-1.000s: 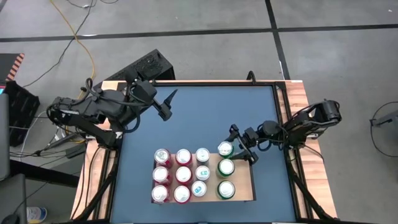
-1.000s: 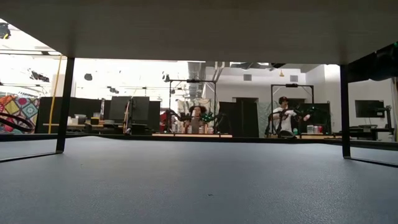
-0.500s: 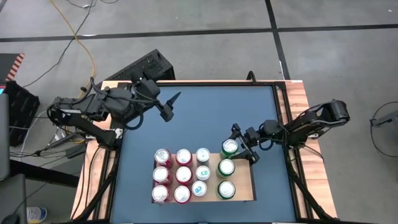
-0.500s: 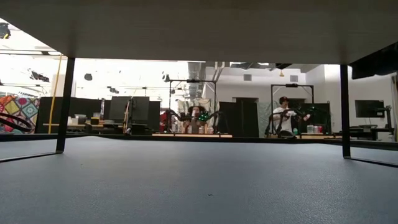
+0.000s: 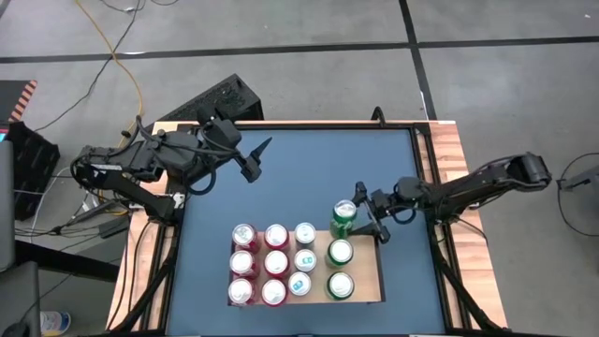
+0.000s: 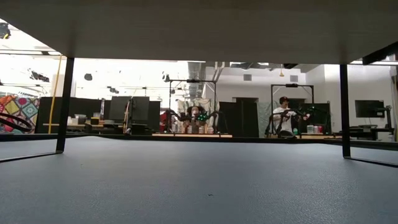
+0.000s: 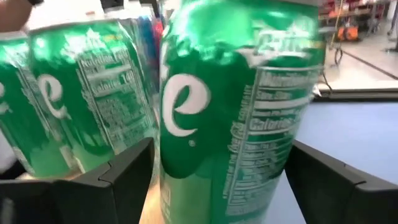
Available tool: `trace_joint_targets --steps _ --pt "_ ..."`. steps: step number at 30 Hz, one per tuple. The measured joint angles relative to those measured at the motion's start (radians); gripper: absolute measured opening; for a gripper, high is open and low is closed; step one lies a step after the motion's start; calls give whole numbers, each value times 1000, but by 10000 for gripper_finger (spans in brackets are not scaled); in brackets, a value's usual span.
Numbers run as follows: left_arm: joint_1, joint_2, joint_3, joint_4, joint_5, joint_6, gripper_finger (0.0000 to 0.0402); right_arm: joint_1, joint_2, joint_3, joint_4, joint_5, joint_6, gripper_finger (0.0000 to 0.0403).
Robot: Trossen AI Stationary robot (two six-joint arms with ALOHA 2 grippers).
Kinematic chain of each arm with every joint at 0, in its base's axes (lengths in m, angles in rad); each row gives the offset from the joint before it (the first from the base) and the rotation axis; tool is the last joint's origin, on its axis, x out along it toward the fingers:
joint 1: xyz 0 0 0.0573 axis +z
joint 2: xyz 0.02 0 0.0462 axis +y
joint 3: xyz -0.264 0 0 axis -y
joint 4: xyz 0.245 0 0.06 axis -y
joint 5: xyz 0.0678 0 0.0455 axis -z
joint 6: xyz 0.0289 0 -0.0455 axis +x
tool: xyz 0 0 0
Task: Place canned beverage on shelf
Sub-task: Put the green soda can on the shelf
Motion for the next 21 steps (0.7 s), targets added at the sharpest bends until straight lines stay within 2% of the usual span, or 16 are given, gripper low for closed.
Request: trace_joint_targets --steps 8,13,21 --pt "4 0 0 -5 -10 26 368 58 -32 156 -341 -9 -213 328" --pt "5 0 0 -5 -11 49 368 78 -31 247 -473 -6 -237 322" --pt "5 0 0 -17 -11 58 368 80 -34 292 -612 17 -234 322"
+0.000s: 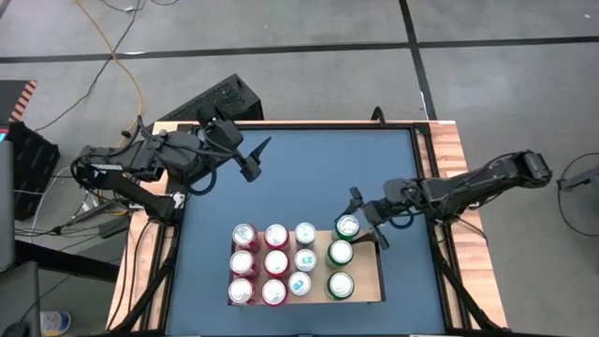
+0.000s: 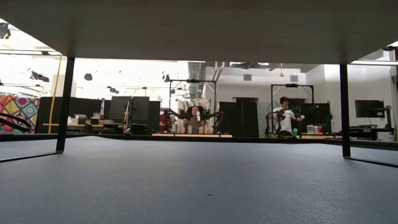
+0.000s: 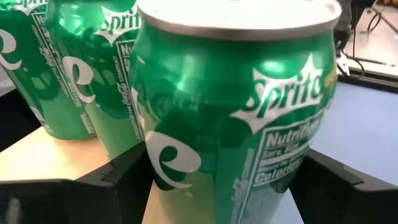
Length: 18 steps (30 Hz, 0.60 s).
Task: Place canned beverage on shelf
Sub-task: Put the green soda can on the shelf
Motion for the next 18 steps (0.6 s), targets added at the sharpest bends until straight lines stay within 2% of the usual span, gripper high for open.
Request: trace_joint_targets --steps 5,12,18 --pt "0 0 0 -8 0 0 368 11 0 53 -95 6 0 321" --pt "0 0 0 -11 -1 17 368 32 -1 185 -459 7 39 321" --pt "0 0 0 -9 -7 17 368 86 -1 253 -600 6 23 321"
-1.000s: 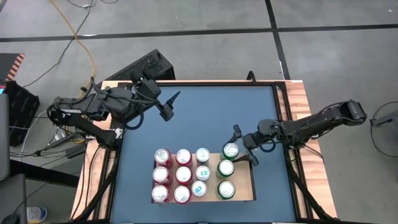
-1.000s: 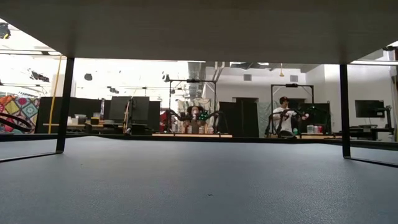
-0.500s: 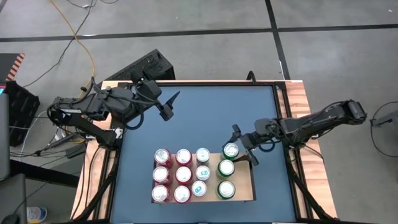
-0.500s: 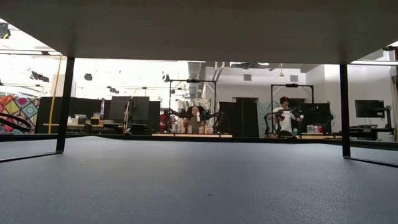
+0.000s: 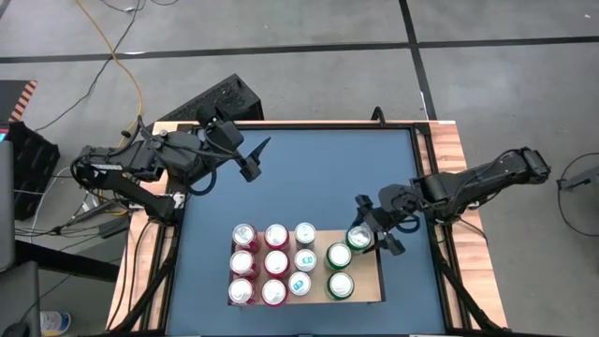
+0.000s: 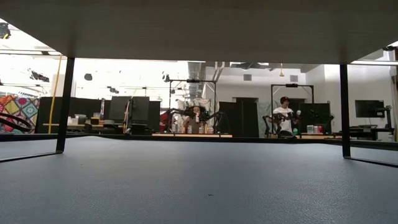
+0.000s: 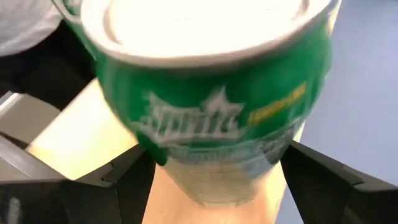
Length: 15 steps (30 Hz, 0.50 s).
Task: Place canned beverage on shelf
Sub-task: Put the green soda can on the shelf
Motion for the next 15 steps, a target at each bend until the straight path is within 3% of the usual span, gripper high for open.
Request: trace_joint_targets --steps 6,15 --pt "0 0 0 0 -1 0 368 4 0 30 -34 96 -9 321" --pt "0 0 0 -7 -14 1 368 -23 0 30 -23 103 -49 321"
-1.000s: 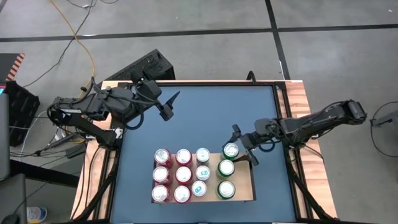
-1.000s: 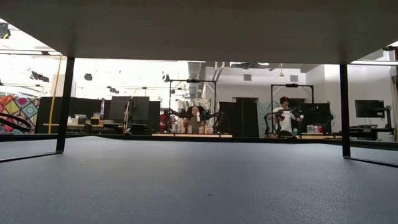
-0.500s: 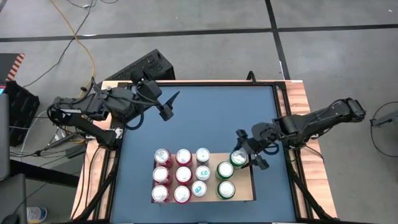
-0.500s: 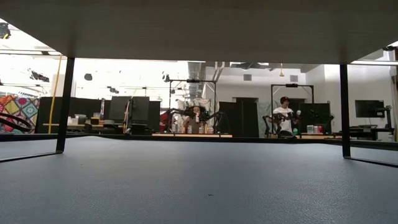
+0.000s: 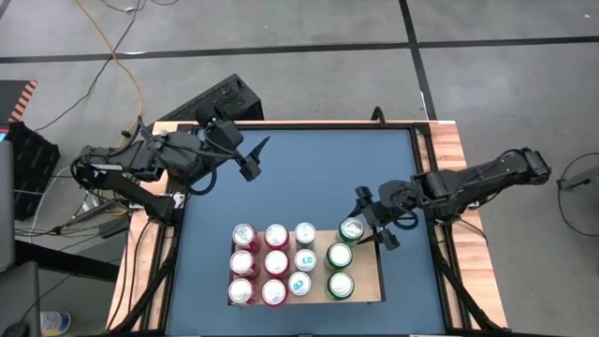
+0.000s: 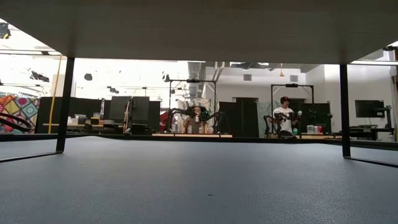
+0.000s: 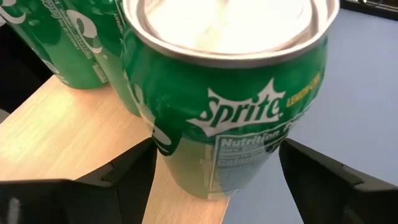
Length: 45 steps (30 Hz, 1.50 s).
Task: Place canned beverage on shelf
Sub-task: Put the green soda can on the shelf
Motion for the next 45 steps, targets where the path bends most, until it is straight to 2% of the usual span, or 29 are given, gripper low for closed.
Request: trace_joint_targets --steps 6,14,19,25,28,31,35,38,41,42,45 --pt "0 0 0 -9 0 0 368 0 0 2 -39 17 11 328" --pt "0 0 0 -10 4 -1 368 26 0 7 -63 95 29 375" --pt "0 0 0 -9 3 0 368 33 0 89 -206 123 41 392" --pt "3 0 0 -12 0 0 368 36 0 189 -401 155 109 379" --pt "3 0 0 -16 -22 0 368 40 0 220 -444 213 196 350" --pt "3 -2 0 -15 -48 4 368 40 0 248 -488 235 293 294" --pt "-11 -36 0 9 -24 -27 368 61 0 253 -491 236 413 190" --pt "-42 -83 1 40 4 -49 368 110 0 253 -480 236 450 100" --pt "-65 -122 1 24 -14 -89 368 150 7 253 -477 242 468 23" --pt "-72 -129 2 13 -24 -104 368 159 11 253 -477 252 473 12" --pt "-89 -138 2 -9 -50 -124 368 171 20 253 -477 321 484 19"
